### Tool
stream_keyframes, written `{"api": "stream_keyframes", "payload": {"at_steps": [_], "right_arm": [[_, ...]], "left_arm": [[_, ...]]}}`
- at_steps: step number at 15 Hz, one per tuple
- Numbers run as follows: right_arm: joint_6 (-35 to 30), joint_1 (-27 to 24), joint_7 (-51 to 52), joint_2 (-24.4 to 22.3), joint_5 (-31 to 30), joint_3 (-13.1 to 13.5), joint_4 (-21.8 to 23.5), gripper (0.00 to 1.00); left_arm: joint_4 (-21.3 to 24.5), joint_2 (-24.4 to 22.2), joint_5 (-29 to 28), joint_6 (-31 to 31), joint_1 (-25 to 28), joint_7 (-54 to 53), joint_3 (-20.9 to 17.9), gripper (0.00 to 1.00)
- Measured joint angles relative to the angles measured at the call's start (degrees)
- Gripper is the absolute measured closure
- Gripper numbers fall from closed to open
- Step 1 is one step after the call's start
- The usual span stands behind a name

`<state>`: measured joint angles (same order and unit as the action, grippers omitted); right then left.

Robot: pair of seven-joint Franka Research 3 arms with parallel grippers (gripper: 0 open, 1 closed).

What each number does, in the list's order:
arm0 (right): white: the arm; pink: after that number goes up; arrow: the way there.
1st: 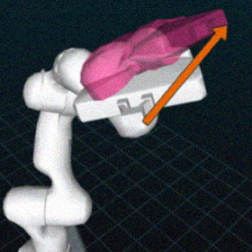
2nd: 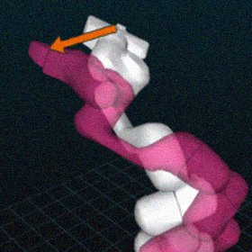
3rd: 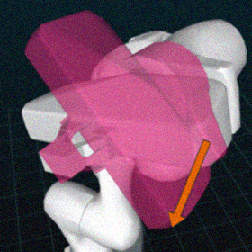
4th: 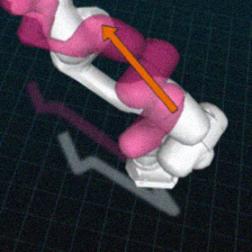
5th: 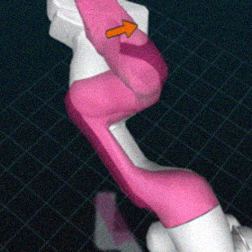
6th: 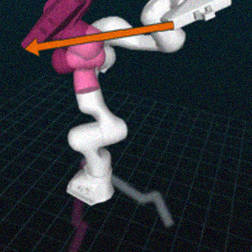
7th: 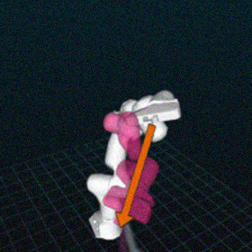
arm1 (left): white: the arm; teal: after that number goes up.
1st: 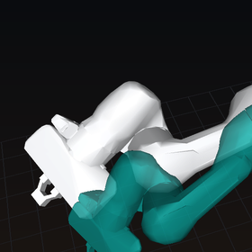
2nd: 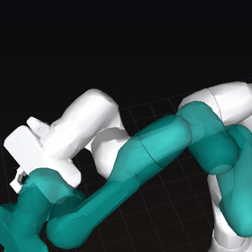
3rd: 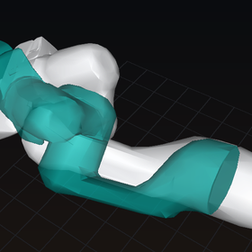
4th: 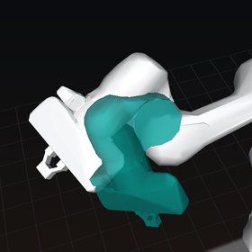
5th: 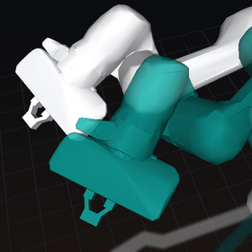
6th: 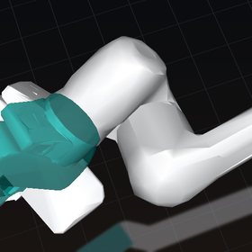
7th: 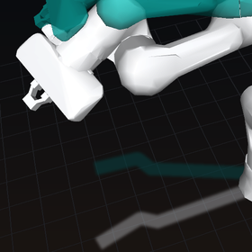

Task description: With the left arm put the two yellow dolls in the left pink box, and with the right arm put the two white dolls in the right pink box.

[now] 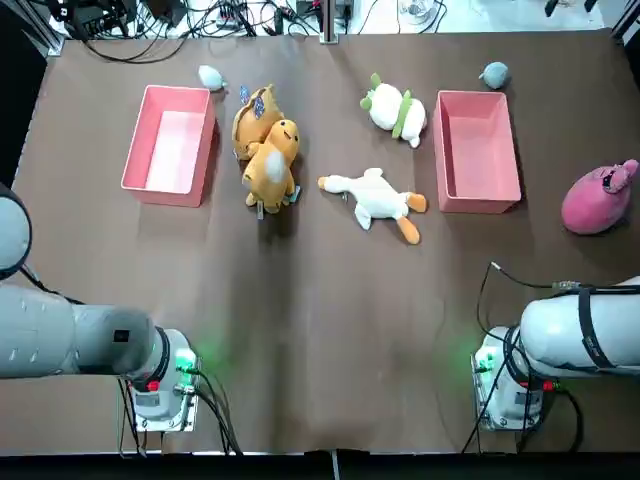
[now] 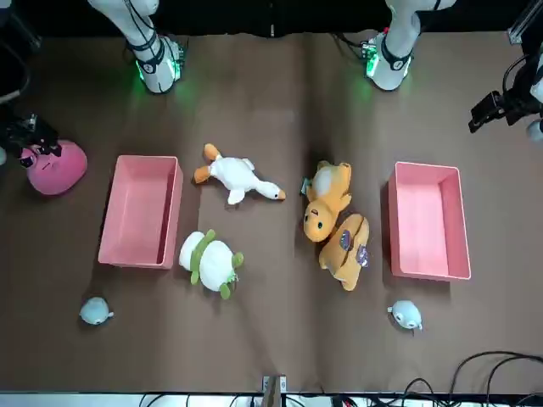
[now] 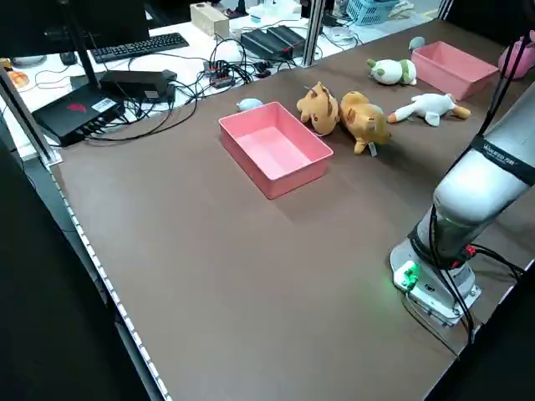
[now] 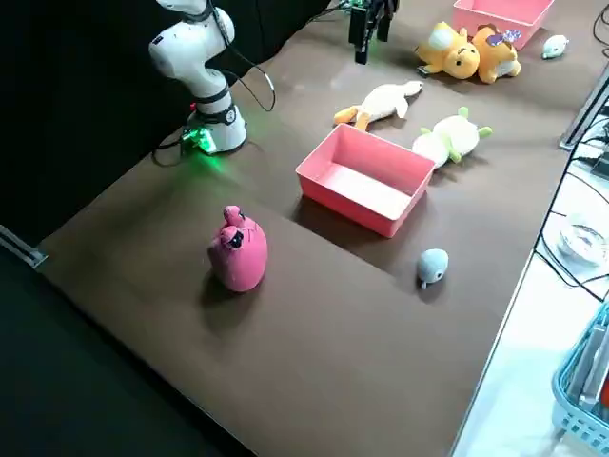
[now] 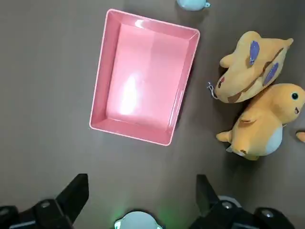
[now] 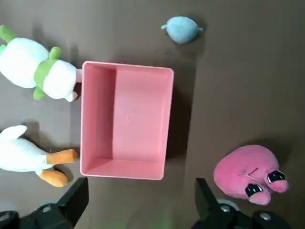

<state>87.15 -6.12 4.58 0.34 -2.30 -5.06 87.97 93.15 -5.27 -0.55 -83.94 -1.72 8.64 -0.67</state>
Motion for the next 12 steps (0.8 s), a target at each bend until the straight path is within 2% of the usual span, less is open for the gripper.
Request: {"api": "stream_keyframes", "payload": {"at_steps": [4, 5, 8, 12], "right_arm": [[1.14, 6.18, 0.08, 0.01, 0.06, -0.76, 0.50, 0.05], [3.69, 10.66, 0.87, 0.04, 0.18, -1.10, 2.87, 0.05], [11.38, 17.29, 2.72, 0.13, 0.22, -1.37, 12.74, 0.00], [23.26, 26.00, 7.86, 0.13, 0.22, -1.42, 25.32, 0.00]], "left_arm": [[0.19, 2.42, 0.00, -1.09, -0.25, -0.70, -0.09, 0.00], [0.34, 6.78, 0.06, -5.09, -1.46, -0.80, 0.42, 0.00], [0.10, 14.29, 0.07, -9.54, -3.36, -1.83, 1.21, 0.00], [-0.34, 18.91, 0.08, -14.71, -4.43, -7.61, 3.07, 0.00]]}}
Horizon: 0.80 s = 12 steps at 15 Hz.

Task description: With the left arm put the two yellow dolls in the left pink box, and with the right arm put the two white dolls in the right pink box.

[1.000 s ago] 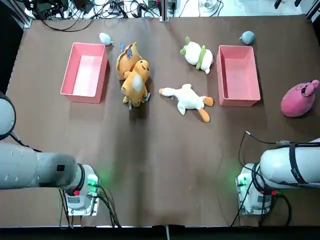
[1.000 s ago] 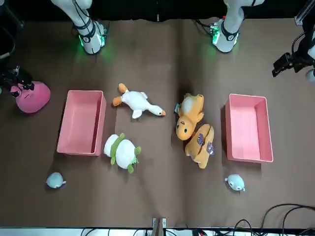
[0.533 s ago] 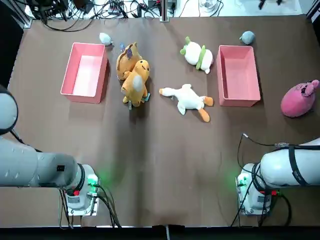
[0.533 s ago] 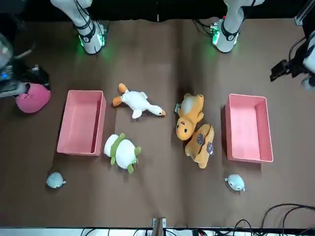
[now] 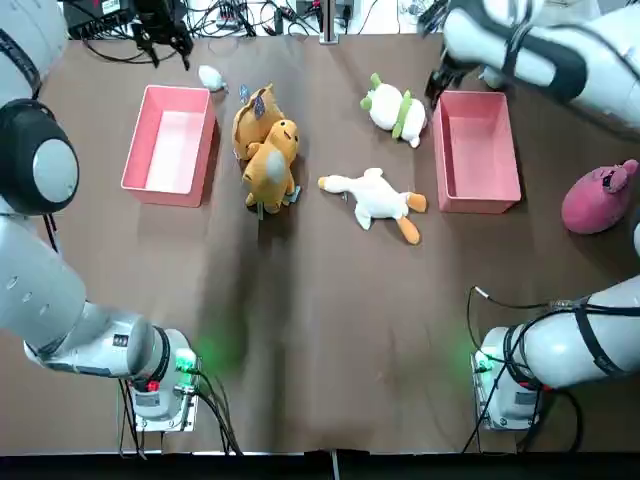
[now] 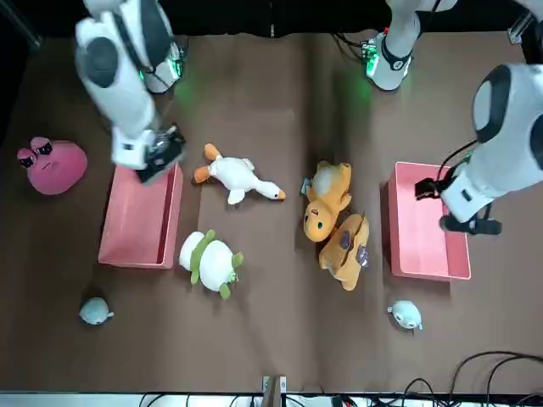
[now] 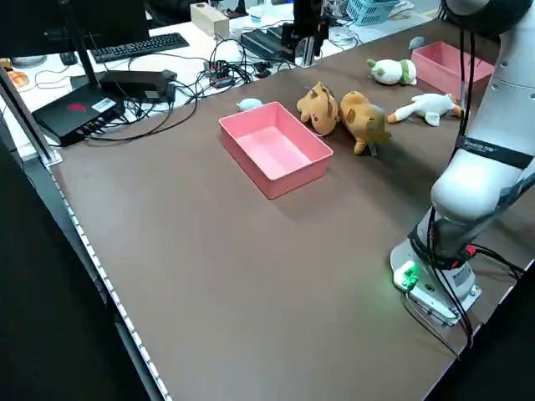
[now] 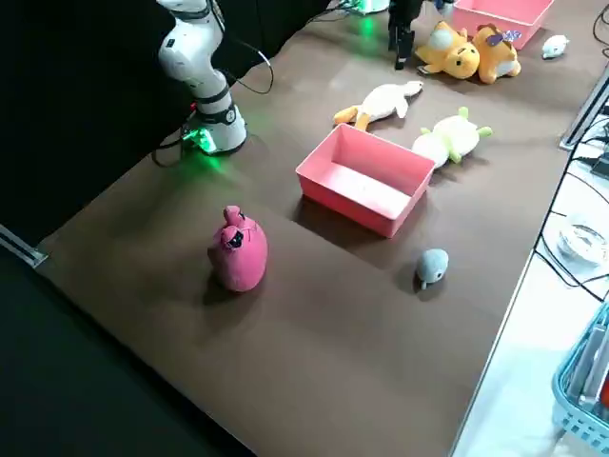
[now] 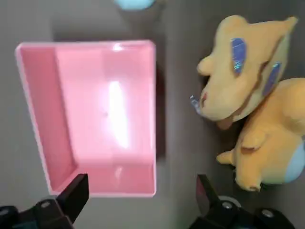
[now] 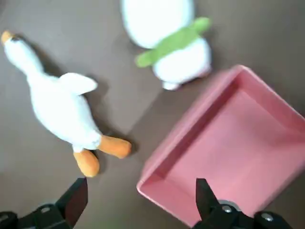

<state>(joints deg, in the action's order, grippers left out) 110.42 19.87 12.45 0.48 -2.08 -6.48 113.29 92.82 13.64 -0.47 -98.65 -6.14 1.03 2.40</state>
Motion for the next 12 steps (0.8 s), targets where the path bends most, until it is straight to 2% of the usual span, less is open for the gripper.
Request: {"api": "stream_keyframes", "payload": {"at_steps": [3, 7, 9, 12], "right_arm": [[11.88, 4.73, 3.45, 0.88, -0.01, 0.01, 8.70, 0.00], [28.31, 10.17, 4.77, 5.62, -0.04, 0.09, 17.41, 0.00], [33.44, 12.21, 4.82, 8.68, -0.06, 0.09, 18.07, 0.00], [37.42, 12.76, 5.03, 11.17, -0.17, 0.31, 16.97, 0.00]], "left_arm": [[0.00, 3.81, 0.00, -5.84, -2.48, -0.23, 2.78, 0.01], [-0.14, 10.86, 0.00, -15.74, -8.30, 0.30, 3.08, 0.01], [-0.27, 14.18, 0.00, -19.17, -9.73, 0.10, 3.11, 0.01], [-0.57, 17.76, -0.36, -22.45, -11.03, -0.39, 3.14, 0.03]]}}
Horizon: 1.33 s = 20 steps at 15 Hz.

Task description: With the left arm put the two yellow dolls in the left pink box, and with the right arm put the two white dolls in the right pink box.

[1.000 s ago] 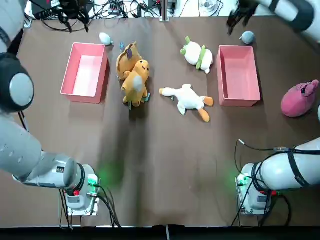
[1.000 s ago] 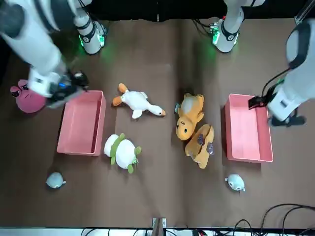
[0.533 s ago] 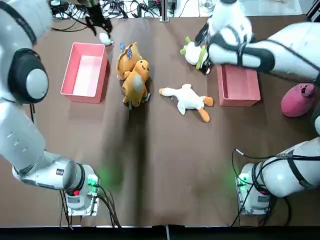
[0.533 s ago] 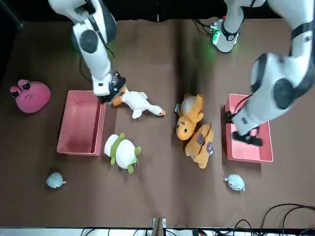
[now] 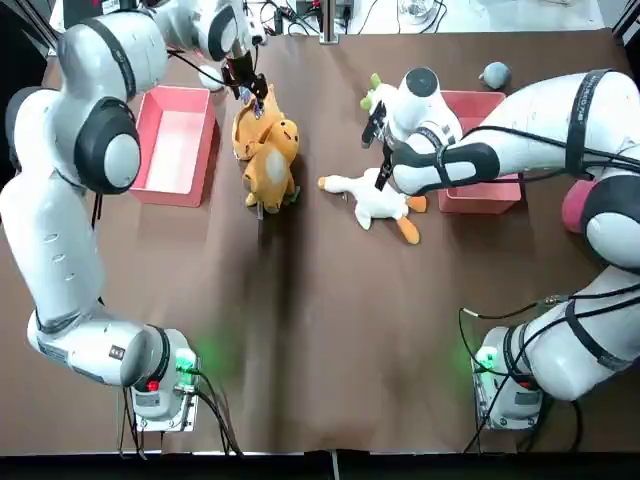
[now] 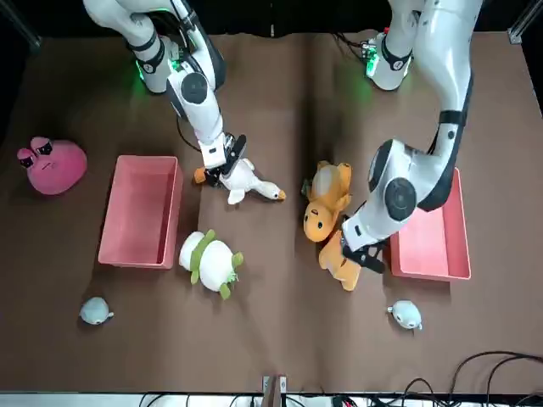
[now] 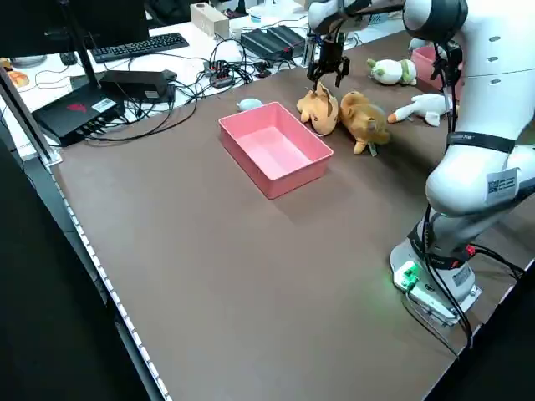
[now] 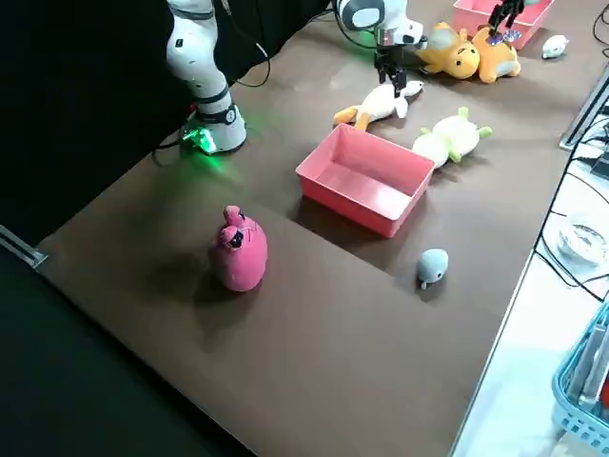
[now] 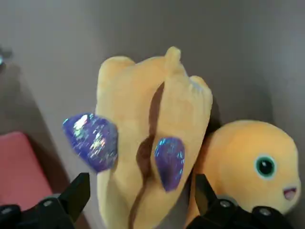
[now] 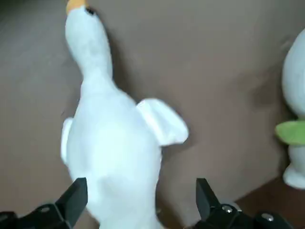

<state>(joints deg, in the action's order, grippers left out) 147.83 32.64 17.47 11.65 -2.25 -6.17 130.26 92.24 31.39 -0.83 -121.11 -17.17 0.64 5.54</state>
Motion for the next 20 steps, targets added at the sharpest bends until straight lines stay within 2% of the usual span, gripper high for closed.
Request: {"api": "stream_keyframes", "payload": {"at_steps": [2, 3, 6, 8, 12, 15, 16, 20], "right_arm": [[0.42, -0.31, 0.22, 0.84, -0.06, 0.85, -1.78, 0.00], [0.42, -1.68, 0.73, 2.03, -0.72, 1.71, -4.09, 0.00], [0.42, -4.58, 1.17, 5.33, -3.81, 2.05, -8.67, 0.00], [0.45, -6.53, 2.58, 8.79, -5.92, 2.10, -12.70, 0.00], [0.54, -11.62, 13.88, 15.19, -6.33, 2.24, -19.85, 0.00], [0.62, -14.33, 21.26, 18.59, -6.33, 2.26, -23.37, 0.00], [0.99, -14.36, 21.91, 19.35, -6.33, 2.21, -23.95, 0.00], [2.74, -14.16, 22.34, 20.62, -6.33, 1.57, -24.37, 0.00]], "left_arm": [[-0.05, 1.80, -1.02, -2.61, -0.19, -0.62, 0.00, 0.04], [-0.09, 3.68, -1.45, -5.09, -0.19, -0.90, -0.01, 0.07], [-0.40, 5.26, -1.55, -6.10, -0.19, -1.06, -0.01, 0.11], [-0.82, 5.22, -1.70, -6.09, -0.08, -1.06, -0.06, 0.30], [-1.40, 4.65, -1.72, -5.84, 0.66, -1.06, -0.33, 0.63], [-2.18, 2.53, -1.72, -1.89, 1.84, -0.98, -0.67, 0.87], [-2.32, 1.28, -1.72, -0.05, 2.24, -0.98, -0.67, 0.93], [-2.40, -4.25, -1.72, 8.44, 3.76, 1.91, -0.79, 0.93]]}}
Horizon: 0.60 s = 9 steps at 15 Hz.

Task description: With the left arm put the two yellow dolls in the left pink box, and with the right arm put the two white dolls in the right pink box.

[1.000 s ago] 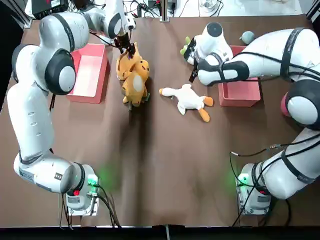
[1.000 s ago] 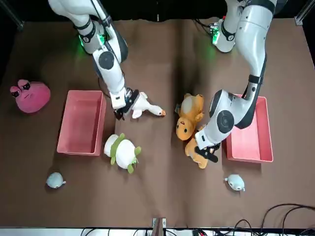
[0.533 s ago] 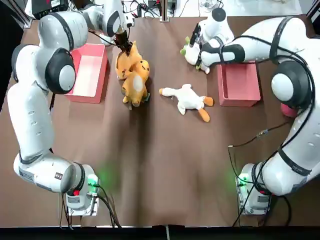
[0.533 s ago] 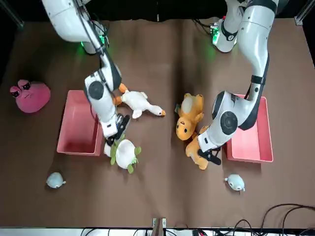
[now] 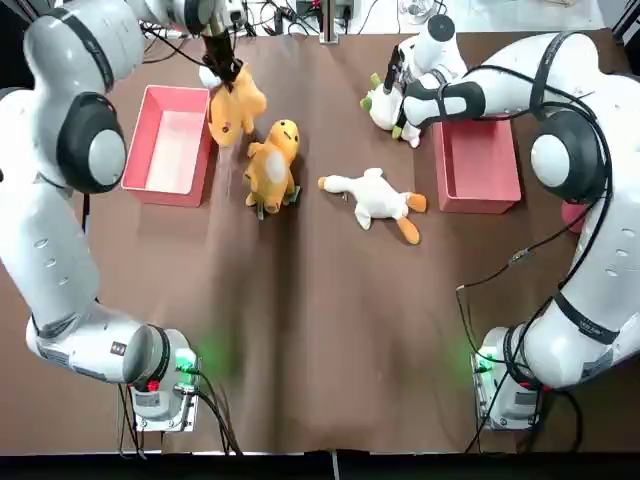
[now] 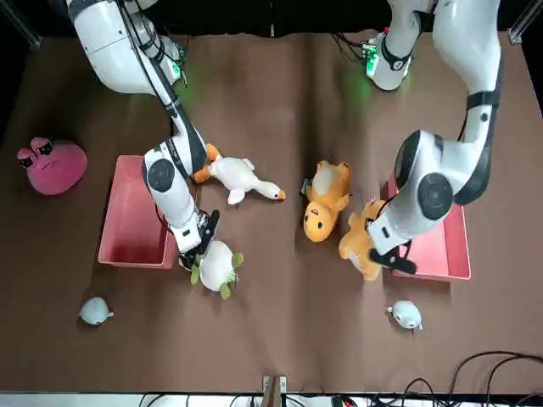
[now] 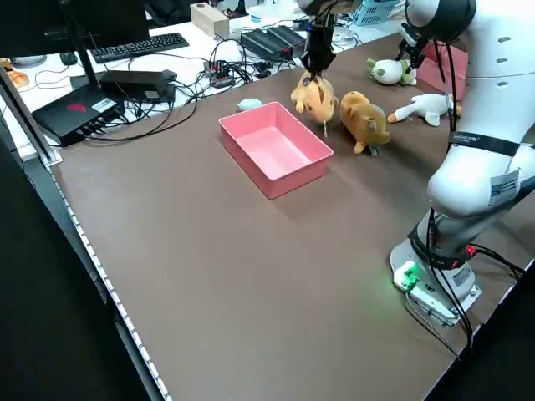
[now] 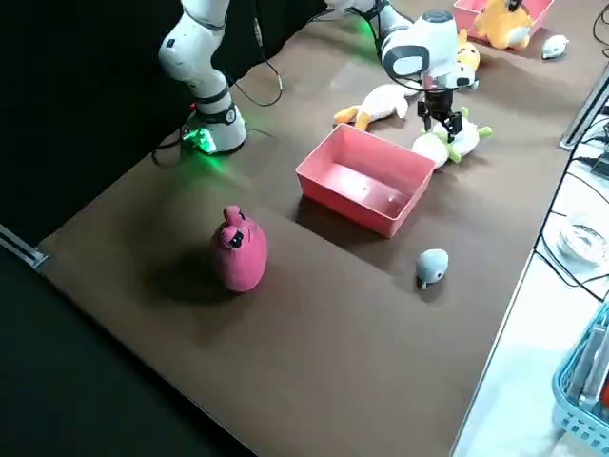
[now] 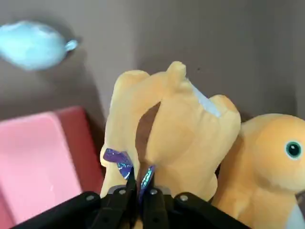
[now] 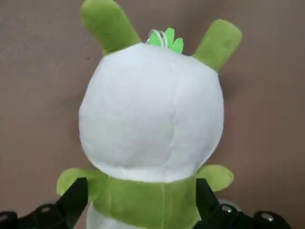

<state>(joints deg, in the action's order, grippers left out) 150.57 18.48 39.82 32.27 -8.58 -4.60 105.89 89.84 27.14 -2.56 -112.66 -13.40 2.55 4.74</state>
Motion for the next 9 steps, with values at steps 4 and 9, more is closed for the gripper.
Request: {"api": "stream_keyframes", "payload": {"at_steps": [4, 9], "right_arm": [[1.45, -0.01, 1.04, 0.75, 0.00, 0.00, -0.01, 0.28], [1.65, -0.03, 3.07, 0.76, -0.02, 0.02, -0.25, 0.80]], "left_arm": [[-0.08, -5.70, -4.57, 8.35, 0.66, 3.40, -1.33, 0.93], [1.39, -7.85, -7.26, 13.75, 12.97, 3.13, -3.52, 0.93]]}}
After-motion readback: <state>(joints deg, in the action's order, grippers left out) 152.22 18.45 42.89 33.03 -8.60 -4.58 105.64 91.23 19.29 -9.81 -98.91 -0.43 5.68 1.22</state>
